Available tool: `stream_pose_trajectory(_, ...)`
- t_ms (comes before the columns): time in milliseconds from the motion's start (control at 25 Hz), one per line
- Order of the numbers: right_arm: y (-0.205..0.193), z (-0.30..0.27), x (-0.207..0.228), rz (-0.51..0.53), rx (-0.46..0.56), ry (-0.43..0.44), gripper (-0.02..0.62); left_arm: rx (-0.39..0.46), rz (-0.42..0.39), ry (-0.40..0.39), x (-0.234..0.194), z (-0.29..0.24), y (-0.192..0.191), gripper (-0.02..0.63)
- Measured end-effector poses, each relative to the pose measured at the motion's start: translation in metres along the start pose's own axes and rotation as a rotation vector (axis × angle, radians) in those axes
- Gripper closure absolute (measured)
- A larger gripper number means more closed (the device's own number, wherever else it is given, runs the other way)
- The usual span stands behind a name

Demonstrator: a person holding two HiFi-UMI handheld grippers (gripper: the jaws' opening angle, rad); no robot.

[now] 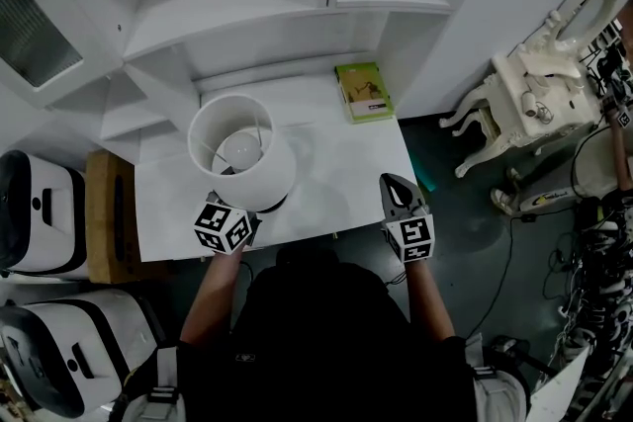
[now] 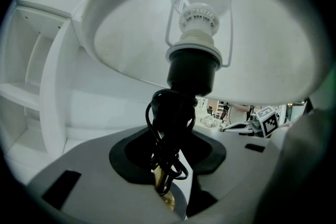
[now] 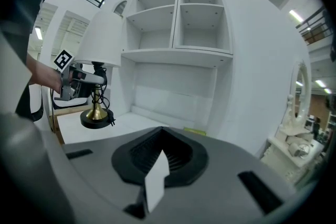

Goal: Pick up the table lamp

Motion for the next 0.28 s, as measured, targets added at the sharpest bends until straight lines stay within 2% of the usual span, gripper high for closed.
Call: stream_pose_trajectory(280,-0.003,-0.0027,-0.0029,-0.005,-0.02,-0.016,0.589,-0.009,-0.005,-0.023,-0.0067,-0.0087,-0.0021,0.469)
Point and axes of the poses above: the fingertips, and each gripper's own axes: z backward along the fingers, x to its right, y out of its top, the point moved 1 cm from there along z, backward along the fingers, and after that the axes turned 5 degrees about y, right-handed, at the moved point
